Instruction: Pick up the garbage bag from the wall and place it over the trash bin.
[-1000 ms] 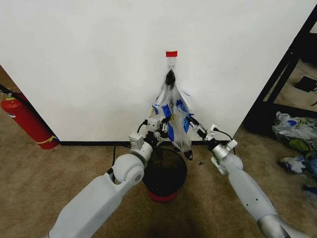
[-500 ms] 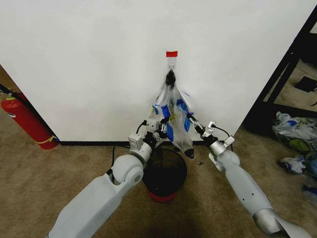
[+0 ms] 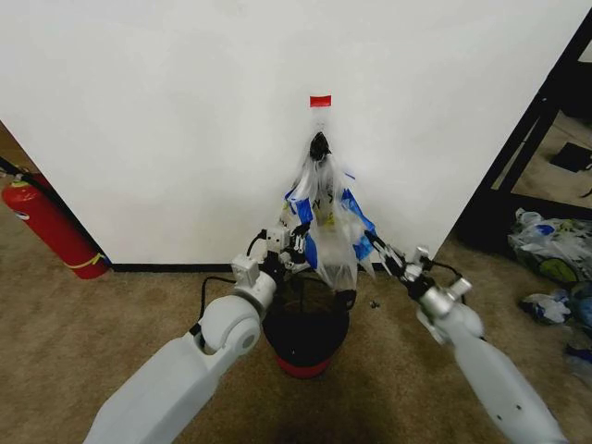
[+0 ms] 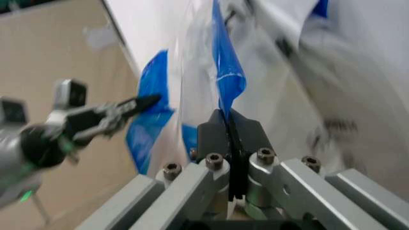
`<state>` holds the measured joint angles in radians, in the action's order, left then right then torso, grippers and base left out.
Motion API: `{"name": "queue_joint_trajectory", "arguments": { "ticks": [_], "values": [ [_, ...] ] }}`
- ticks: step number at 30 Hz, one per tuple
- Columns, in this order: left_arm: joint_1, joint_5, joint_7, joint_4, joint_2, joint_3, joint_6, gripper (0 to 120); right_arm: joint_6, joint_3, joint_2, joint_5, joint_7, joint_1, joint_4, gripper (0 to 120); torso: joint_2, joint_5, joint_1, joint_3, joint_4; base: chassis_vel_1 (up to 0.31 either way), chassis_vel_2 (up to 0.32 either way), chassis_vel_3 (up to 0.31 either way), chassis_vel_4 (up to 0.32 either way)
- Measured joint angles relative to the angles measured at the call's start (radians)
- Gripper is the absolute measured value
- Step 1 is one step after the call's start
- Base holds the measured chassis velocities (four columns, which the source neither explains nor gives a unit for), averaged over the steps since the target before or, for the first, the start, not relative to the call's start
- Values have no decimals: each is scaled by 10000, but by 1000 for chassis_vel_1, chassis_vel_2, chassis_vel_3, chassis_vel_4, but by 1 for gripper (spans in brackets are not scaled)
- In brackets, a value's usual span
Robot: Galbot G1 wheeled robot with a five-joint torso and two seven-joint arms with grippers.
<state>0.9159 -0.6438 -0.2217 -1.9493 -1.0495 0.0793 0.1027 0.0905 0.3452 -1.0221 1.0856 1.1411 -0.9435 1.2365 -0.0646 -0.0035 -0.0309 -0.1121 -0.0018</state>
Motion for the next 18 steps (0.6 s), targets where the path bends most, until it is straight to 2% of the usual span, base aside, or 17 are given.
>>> {"name": "queue_joint_trajectory", "arguments": {
  "ticks": [2,4,11,14,18],
  "values": [
    [372,139,95,-142,95,-184,-61,0,0,72,112,-117,255,-133,0,0,0,0,0,0,-2,0,0,0,0],
    [950,319,166,-375,261,-402,-159,0,-11,237,306,-280,691,-420,7,0,0,2,0,0,8,0,0,0,0],
    [2184,697,253,-1026,684,-804,-396,0,167,688,536,-510,1131,-1101,423,0,0,1,0,-1,3,0,0,0,0],
    [2450,708,253,-1365,803,-1072,-405,0,299,779,579,-284,833,-1364,1023,0,0,1,0,-1,3,0,0,0,0],
    [3057,610,-35,-2569,1202,-1790,-291,0,614,990,782,458,-68,-2076,2956,0,0,-1,0,-1,4,0,0,0,0]
  ]
}}
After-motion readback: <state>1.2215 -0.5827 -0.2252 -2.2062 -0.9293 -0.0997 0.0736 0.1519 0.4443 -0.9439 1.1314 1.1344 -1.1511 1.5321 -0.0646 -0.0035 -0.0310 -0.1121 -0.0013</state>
